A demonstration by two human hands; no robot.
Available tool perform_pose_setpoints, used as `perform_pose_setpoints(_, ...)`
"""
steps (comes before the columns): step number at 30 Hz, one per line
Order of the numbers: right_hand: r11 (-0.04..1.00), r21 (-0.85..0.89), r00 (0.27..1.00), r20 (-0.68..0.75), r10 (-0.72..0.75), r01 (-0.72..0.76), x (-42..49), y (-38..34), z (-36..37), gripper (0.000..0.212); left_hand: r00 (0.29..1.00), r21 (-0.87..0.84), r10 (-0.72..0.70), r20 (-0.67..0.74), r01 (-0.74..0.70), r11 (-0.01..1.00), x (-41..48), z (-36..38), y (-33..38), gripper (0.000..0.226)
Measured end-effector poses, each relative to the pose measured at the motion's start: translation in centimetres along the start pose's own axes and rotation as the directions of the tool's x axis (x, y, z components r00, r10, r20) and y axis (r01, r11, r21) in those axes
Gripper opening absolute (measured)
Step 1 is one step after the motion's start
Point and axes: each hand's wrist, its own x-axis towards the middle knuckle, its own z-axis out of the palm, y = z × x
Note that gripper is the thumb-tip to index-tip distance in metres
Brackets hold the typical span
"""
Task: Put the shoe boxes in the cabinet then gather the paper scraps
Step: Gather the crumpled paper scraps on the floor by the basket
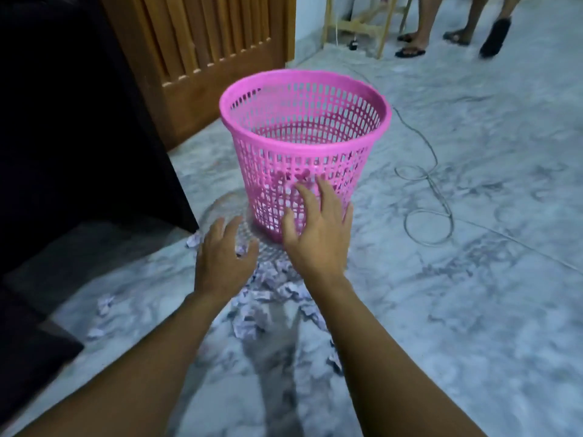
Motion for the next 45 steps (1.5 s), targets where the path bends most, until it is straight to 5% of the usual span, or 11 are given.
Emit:
perform_pose_setpoints(4, 0.971, -0.074, 0.969, 0.080, 0.232, -0.227, -9.6, 4.0, 1.1, 0.047, 0.935, 0.159, -0.146, 0.324, 0.098, 0.982, -7.6, 4.5, -4.0, 0.096)
perform_pose_setpoints(8, 0.864, -0.240, 0.835, 0.241, 0.495, -0.443, -18.2, 7.6, 1.4, 0.072, 0.893, 0.250, -0.054, 0.447, -0.067, 0.966, -10.4, 6.5, -5.4, 0.098)
perform_pose_setpoints(11, 0.831, -0.376, 0.774, 0.339, 0.536, -0.411, -20.6, 9.9, 1.7, 0.092, 0.896, 0.263, 0.022, 0.444, -0.153, 0.953, -10.4, 7.6, -5.5, 0.102)
perform_pose_setpoints(15, 0.841, -0.365, 0.793, 0.323, 0.517, -0.399, -19.0, 11.8, 2.7, 0.100, 0.921, 0.271, 0.101, 0.375, -0.213, 0.939, -9.6, 8.4, -5.2, 0.107)
perform_pose_setpoints(21, 0.901, -0.375, 0.811, 0.444, 0.381, -0.217, -16.9, 12.3, 5.2, 0.075, 0.845, 0.259, -0.028, 0.533, -0.132, 0.957, -7.0, 9.7, -4.7, 0.091)
perform_pose_setpoints(26, 0.942, -0.320, 0.935, 0.296, 0.197, -0.097, -16.5, 12.4, 6.6, 0.027, 0.916, 0.323, 0.106, 0.386, -0.242, 0.915, -7.9, 10.5, -5.4, 0.054)
perform_pose_setpoints(29, 0.967, -0.225, 0.939, 0.290, 0.185, -0.121, -16.1, 12.5, 7.0, 0.014, 0.934, 0.312, 0.180, 0.310, -0.278, 0.908, -8.2, 10.8, -5.4, 0.042)
perform_pose_setpoints(37, 0.950, 0.103, 0.939, 0.217, 0.268, -0.295, -11.3, 13.2, 5.0, 0.015, 0.953, 0.236, 0.217, 0.210, -0.264, 0.935, -8.4, 11.1, -5.6, 0.028)
perform_pose_setpoints(41, 0.918, 0.082, 0.873, 0.352, 0.338, -0.388, -5.5, 13.4, 4.5, 0.061, 0.959, 0.194, 0.233, 0.160, -0.262, 0.945, -8.4, 11.2, -5.6, 0.023)
perform_pose_setpoints(45, 0.944, -0.080, 0.873, 0.363, 0.326, -0.319, -2.0, 15.5, 6.2, 0.026, 0.959, 0.158, 0.228, 0.167, -0.254, 0.954, -8.4, 11.2, -5.7, 0.024)
